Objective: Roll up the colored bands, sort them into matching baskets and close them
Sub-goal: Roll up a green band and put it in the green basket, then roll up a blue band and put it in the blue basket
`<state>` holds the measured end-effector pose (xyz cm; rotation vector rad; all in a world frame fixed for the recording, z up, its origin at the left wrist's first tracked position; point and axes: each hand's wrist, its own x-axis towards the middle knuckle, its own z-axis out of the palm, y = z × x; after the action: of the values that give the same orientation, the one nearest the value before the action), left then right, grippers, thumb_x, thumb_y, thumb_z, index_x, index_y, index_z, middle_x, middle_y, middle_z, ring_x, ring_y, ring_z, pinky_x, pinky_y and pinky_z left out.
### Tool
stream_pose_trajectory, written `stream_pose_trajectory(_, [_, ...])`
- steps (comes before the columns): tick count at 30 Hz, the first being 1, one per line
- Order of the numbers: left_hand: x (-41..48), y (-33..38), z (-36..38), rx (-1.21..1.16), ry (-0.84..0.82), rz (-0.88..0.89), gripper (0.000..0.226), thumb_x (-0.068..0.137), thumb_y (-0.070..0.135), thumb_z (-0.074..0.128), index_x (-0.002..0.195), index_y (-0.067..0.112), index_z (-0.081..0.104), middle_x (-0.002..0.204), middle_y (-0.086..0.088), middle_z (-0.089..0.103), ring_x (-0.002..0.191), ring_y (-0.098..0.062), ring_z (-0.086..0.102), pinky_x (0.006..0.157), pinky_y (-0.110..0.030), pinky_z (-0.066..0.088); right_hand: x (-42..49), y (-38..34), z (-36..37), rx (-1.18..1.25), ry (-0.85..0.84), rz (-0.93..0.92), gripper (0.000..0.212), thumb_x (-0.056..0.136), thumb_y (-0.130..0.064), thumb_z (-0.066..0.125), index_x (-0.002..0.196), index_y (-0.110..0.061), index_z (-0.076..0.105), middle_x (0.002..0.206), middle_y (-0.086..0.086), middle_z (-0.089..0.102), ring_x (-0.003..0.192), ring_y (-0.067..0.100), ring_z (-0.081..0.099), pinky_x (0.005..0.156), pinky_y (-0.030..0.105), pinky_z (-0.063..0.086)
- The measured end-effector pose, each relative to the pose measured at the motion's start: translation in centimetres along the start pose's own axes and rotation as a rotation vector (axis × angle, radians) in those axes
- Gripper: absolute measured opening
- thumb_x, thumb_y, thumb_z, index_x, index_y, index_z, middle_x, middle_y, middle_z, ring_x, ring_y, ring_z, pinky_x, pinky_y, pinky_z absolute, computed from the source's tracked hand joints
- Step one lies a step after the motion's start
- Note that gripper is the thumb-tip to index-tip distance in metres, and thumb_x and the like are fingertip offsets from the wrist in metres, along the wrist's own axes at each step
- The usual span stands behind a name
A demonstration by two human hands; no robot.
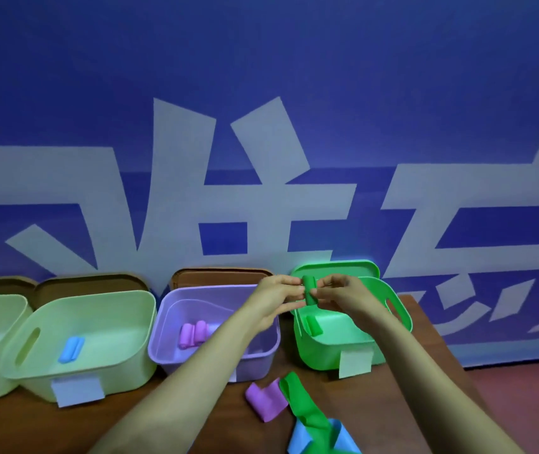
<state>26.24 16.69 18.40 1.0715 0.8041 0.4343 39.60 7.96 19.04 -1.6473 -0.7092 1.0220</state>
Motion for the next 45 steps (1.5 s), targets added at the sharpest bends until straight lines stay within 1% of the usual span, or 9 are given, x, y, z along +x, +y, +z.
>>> stream_pose_trajectory(3, [2.6, -0.7, 1.5, 0.052, -0.029, -0.095, 0.033, 0.093, -0.004, 0.052, 0.125, -0.011, 0.051, 0.121, -0.025, 0.058, 0.114, -0.034, 0.057, 0.094, -0.037, 0.048, 2.5, 0.9, -2.2, -0.022, 0.026, 0.074, 0.020, 0.082, 0.006, 0.066, 0.075, -0.008, 0.054, 0.065, 0.005, 0.050, 0.056, 0.010, 0.051, 0.057, 0.017, 0.053])
stream_pose_trajectory(7, [6.9, -2.4, 3.0, 0.146, -0.003, -0.236, 0.047, 0.098, 0.005, 0.047, 0.140, -0.010, 0.032, 0.150, -0.028, 0.026, 0.141, -0.036, 0.027, 0.112, -0.042, 0.032, 6.0, 3.3, -4.7, -0.053, 0.081, 0.232, 0.022, 0.083, 0.006, 0.066, 0.074, -0.008, 0.052, 0.071, 0.007, 0.054, 0.064, 0.015, 0.056, 0.055, 0.018, 0.055])
stream_pose_trajectory(11, [11.1, -3.9, 4.0, 0.134, 0.061, -0.358, 0.057, 0.096, 0.000, 0.046, 0.147, 0.000, 0.021, 0.157, -0.020, 0.014, 0.145, -0.030, 0.015, 0.115, -0.045, 0.022, 9.8, 6.0, -5.8, -0.158, 0.087, 0.358, 0.017, 0.083, 0.005, 0.067, 0.076, -0.004, 0.054, 0.075, 0.010, 0.058, 0.068, 0.017, 0.059, 0.062, 0.025, 0.054])
stream_pose_trajectory(16, [14.9, -6.6, 4.7, 0.205, 0.089, -0.483, 0.055, 0.094, 0.000, 0.044, 0.146, 0.001, 0.023, 0.158, -0.015, 0.013, 0.146, -0.029, 0.010, 0.115, -0.048, 0.018, 13.3, 9.6, -5.0, -0.349, 0.050, 0.502, 0.021, 0.084, 0.002, 0.067, 0.069, -0.003, 0.053, 0.068, 0.010, 0.057, 0.058, 0.016, 0.056, 0.049, 0.022, 0.052])
stream_pose_trajectory(24, [17.4, -8.4, 4.9, 0.155, 0.104, -0.613, 0.060, 0.094, 0.007, 0.048, 0.148, 0.002, 0.020, 0.159, -0.016, 0.007, 0.146, -0.033, 0.010, 0.115, -0.048, 0.019, 15.9, 12.8, -4.2, -0.684, 0.044, 0.565, 0.029, 0.082, -0.009, 0.063, 0.055, -0.008, 0.050, 0.025, -0.002, 0.043, 0.039, 0.012, 0.051, 0.047, 0.024, 0.044])
stream_pose_trajectory(30, [17.7, -8.8, 4.9, 0.122, 0.105, -0.640, 0.064, 0.094, 0.010, 0.048, 0.149, 0.004, 0.016, 0.159, -0.015, 0.005, 0.146, -0.032, 0.009, 0.115, -0.047, 0.018, 17.1, 13.4, -4.1, -0.614, 0.012, 0.565, 0.021, 0.081, 0.001, 0.068, 0.065, 0.000, 0.055, 0.056, 0.012, 0.057, 0.051, 0.019, 0.057, 0.069, 0.036, 0.057])
stream_pose_trajectory(35, [17.6, -8.6, 4.9, 0.106, 0.124, -0.640, 0.062, 0.095, 0.014, 0.048, 0.149, 0.004, 0.018, 0.159, -0.014, 0.008, 0.146, -0.032, 0.011, 0.115, -0.048, 0.018, 17.3, 13.5, -3.8, -0.713, -0.005, 0.553, 0.023, 0.083, -0.008, 0.069, 0.065, -0.006, 0.054, 0.059, 0.008, 0.058, 0.051, 0.016, 0.058, 0.066, 0.030, 0.057])
stream_pose_trajectory(39, [17.3, -8.2, 5.1, 0.099, 0.127, -0.619, 0.061, 0.096, 0.013, 0.047, 0.149, 0.006, 0.017, 0.159, -0.012, 0.009, 0.146, -0.032, 0.010, 0.116, -0.050, 0.017, 17.0, 12.5, -3.8, -0.769, -0.046, 0.558, 0.026, 0.085, -0.011, 0.067, 0.065, -0.006, 0.051, 0.060, 0.007, 0.055, 0.051, 0.015, 0.055, 0.046, 0.021, 0.047])
stream_pose_trajectory(45, [15.6, -6.3, 5.6, 0.072, 0.110, -0.567, 0.061, 0.097, 0.012, 0.046, 0.149, 0.003, 0.016, 0.159, -0.016, 0.008, 0.146, -0.033, 0.009, 0.116, -0.050, 0.018, 15.8, 10.9, -4.4, -0.673, -0.034, 0.540, 0.025, 0.087, -0.011, 0.067, 0.072, -0.005, 0.048, 0.082, 0.010, 0.056, 0.065, 0.020, 0.058, 0.057, 0.023, 0.048])
